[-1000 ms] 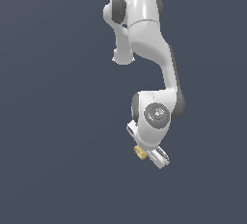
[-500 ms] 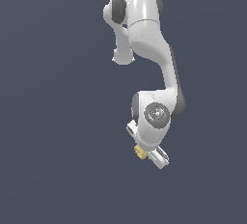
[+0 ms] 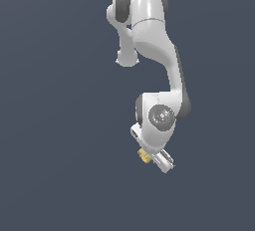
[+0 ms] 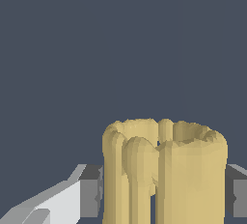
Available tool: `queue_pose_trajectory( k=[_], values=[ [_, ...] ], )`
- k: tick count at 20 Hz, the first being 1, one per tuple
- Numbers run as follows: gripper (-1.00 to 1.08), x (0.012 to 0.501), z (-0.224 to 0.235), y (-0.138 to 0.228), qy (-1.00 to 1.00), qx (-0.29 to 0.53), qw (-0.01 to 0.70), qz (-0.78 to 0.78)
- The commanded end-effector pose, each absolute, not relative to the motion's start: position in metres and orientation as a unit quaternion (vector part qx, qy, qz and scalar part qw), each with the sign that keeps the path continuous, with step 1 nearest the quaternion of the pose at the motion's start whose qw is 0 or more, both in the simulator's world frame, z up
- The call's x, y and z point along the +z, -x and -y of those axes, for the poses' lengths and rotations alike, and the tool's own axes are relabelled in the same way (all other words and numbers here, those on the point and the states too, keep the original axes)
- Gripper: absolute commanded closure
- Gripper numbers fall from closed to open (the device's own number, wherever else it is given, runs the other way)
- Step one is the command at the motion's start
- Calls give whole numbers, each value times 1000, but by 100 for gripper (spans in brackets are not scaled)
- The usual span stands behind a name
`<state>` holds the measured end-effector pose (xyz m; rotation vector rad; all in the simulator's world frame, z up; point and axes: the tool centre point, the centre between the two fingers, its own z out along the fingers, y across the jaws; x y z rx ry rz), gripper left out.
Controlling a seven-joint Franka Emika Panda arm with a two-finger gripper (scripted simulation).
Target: Pick up the object and move it to a goal position.
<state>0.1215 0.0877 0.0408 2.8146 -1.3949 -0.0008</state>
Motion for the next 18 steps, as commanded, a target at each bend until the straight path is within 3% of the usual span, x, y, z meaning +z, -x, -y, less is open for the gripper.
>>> queue_pose_trajectory(
  k=[1,18],
  values=[
    [108,42,-86,-118,-896,0,0,444],
    [108,63,-60,-58,-896,0,0,444]
  ],
)
